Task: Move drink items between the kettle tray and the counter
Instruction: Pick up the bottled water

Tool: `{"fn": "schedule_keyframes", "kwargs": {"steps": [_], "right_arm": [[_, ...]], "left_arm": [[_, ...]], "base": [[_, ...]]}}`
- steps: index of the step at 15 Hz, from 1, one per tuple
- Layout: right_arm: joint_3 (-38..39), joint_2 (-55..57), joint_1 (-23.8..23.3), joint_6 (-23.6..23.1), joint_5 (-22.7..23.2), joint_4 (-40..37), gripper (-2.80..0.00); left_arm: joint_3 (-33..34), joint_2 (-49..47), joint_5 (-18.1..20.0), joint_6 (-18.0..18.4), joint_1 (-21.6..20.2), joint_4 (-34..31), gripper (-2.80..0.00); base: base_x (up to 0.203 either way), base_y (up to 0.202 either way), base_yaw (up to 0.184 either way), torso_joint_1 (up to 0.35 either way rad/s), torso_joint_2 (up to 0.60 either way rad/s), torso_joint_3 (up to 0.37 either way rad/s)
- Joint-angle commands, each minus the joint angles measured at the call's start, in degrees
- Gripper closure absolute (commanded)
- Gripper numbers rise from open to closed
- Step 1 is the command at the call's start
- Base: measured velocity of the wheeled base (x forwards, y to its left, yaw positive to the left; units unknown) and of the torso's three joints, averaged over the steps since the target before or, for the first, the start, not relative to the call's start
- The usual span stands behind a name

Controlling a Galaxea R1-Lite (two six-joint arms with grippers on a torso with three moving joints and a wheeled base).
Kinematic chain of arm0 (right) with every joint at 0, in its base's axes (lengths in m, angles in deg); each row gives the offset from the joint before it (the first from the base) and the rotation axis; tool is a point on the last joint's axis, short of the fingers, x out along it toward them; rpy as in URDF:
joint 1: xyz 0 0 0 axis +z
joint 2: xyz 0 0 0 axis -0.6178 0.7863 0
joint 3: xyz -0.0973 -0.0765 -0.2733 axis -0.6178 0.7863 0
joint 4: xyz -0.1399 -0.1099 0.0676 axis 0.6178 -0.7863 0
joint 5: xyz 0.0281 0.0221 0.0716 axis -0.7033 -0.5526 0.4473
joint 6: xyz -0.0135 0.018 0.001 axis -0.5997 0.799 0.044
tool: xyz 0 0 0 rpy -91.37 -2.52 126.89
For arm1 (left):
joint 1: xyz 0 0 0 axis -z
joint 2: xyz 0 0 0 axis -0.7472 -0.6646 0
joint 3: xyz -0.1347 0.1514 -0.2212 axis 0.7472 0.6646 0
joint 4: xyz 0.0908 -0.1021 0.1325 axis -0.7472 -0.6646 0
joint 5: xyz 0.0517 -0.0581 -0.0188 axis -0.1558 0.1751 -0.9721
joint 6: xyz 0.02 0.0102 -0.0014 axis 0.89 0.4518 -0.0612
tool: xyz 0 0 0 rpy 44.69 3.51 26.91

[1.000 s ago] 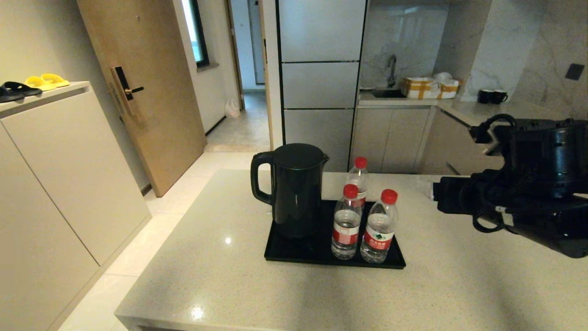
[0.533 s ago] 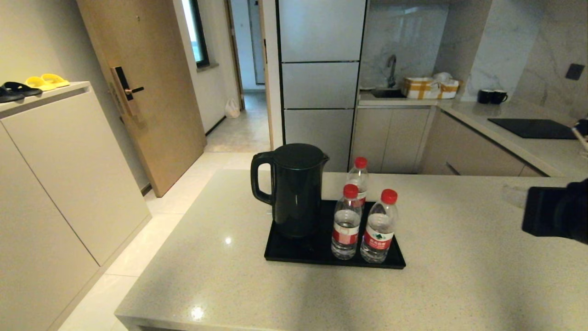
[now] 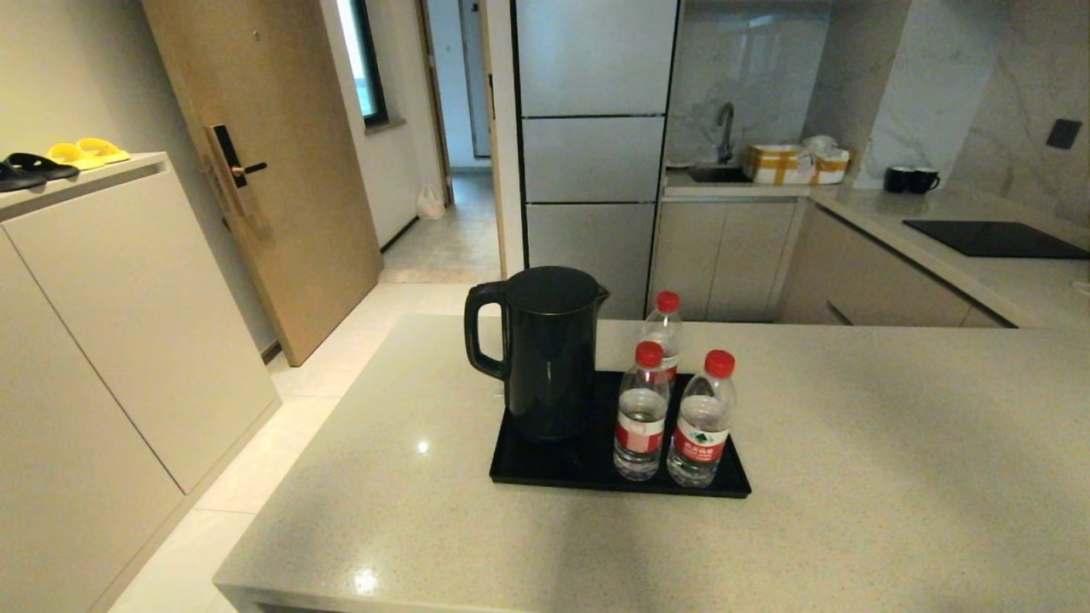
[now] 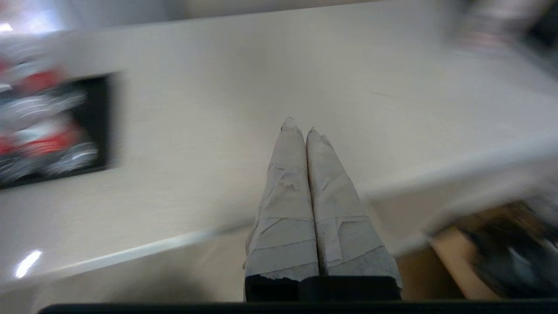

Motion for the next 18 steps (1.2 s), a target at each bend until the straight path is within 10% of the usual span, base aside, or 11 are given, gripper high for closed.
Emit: {"fn": "schedule_keyframes", "kwargs": {"steps": [1, 4, 8, 18], "right_arm": [[-8.1, -11.4, -4.4, 0.7, -2.6, -14.1, 0.0], [-20.4, -10.5, -11.8, 0.5, 2.8, -27.8, 0.0], [-12.5, -16.7, -15.7, -0.3, 17.0, -32.1, 0.0], [46.0, -27.1, -14.4, -13.3, 34.1, 43.5, 0.0]], "left_arm": [[0.0, 0.0, 0.0, 0.0, 0.0, 0.0, 0.0], [0.1, 0.0, 0.0, -0.1, 0.0, 0.0, 0.0], [0.0, 0.0, 0.0, -0.1, 0.0, 0.0, 0.0], [0.0, 0.0, 0.0, 0.0, 0.0, 0.0, 0.0]], "base": [[0.0, 0.0, 0.0, 0.0, 0.0, 0.0], [0.0, 0.0, 0.0, 0.0, 0.0, 0.0], [0.0, 0.0, 0.0, 0.0, 0.0, 0.0], [0.0, 0.0, 0.0, 0.0, 0.0, 0.0]]}}
